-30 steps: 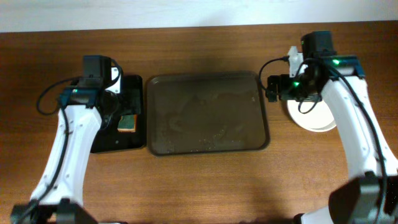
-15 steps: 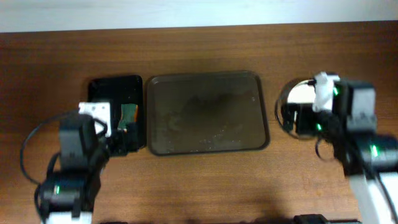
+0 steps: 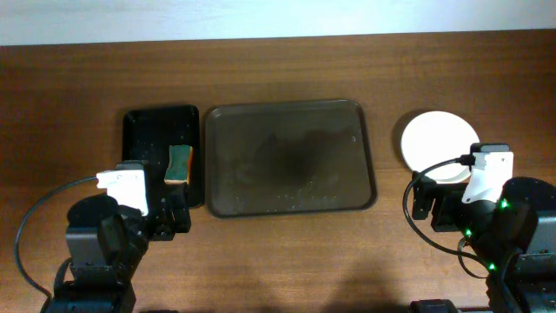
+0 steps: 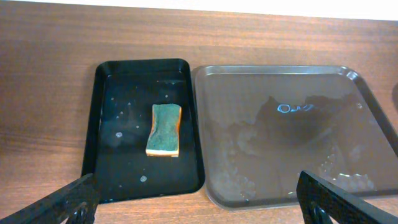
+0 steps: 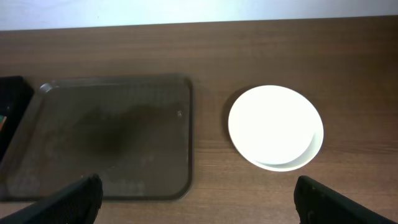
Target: Clean dirty plates on tray and stack at the side
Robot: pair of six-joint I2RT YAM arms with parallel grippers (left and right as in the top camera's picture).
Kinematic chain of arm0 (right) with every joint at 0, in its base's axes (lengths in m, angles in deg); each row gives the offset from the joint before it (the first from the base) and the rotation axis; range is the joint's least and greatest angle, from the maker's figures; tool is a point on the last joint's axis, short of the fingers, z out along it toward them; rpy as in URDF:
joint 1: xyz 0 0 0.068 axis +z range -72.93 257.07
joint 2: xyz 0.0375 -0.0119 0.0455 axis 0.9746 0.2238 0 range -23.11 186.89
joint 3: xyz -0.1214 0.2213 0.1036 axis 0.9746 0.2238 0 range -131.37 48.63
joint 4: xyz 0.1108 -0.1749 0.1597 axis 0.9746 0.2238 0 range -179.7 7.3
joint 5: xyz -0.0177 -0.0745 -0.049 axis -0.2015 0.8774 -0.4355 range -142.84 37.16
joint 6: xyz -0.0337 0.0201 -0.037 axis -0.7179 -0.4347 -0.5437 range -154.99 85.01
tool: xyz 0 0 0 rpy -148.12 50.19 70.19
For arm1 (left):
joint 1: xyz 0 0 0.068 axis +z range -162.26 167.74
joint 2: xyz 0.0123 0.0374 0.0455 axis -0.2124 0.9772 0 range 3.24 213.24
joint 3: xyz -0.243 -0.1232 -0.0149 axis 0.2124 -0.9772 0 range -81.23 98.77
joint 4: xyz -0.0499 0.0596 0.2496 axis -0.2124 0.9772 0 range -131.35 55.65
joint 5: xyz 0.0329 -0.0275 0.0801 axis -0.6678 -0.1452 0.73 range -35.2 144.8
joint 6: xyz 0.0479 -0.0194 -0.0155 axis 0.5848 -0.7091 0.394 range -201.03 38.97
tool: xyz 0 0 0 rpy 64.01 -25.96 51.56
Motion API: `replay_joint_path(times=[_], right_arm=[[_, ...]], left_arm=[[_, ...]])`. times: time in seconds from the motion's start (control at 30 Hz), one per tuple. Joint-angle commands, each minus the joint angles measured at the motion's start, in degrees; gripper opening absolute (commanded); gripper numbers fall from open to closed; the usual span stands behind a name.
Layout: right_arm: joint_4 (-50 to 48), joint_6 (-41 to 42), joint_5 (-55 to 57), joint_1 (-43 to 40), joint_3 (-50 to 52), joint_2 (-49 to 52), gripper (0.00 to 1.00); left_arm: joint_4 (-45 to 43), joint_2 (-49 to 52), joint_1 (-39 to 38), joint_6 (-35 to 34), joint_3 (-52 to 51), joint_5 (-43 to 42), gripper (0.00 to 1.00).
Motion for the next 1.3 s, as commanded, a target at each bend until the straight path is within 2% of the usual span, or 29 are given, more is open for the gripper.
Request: replay_joint_path(times=[0.0,0.3,0.43,0.53,0.8,0.9,1.13,1.27], right_arm=[[0.04,0.39,1.09,0.17,0.55,0.68,0.99],[-0.11,0.39,1.29,0.28,1.05,1.42,0.99],[-4.26,0.35,1.33,0.39,3.76,-1.92,0.99],[-11.37,-1.75,1.57,2.4,9.88,-7.67,0.99],[-38.8,-2.16,1.36,6.21,38.01,-30.51,0.99],[-45.92,-2.14,1.05,6.58,45.81,-36.83,0.99],[-54.51,-2.19,2.01,6.58,56.39,-41.79,0.99],[-63.63,-2.36,3.08,6.54,62.12,-42.03,0.99]], left_arm=[[0.09,-0.13,0.31,0.5,-0.66,-0.63,0.99],[0.09,-0.13,0.31,0.5,-0.66,-0.63,0.99],[0.09,-0.13,0.31,0.5,-0.66,-0.63,0.99],[0.09,-0.13,0.31,0.5,-0.66,-0.63,0.99],[0.09,-0.13,0.31,0.5,-0.66,-0.63,0.99],[0.09,-0.13,0.31,0.5,-0.63,-0.63,0.99],[0.09,-0.13,0.31,0.5,-0.66,-0.63,0.99],[0.07,-0.13,0.31,0.5,-0.66,-0.63,0.99]])
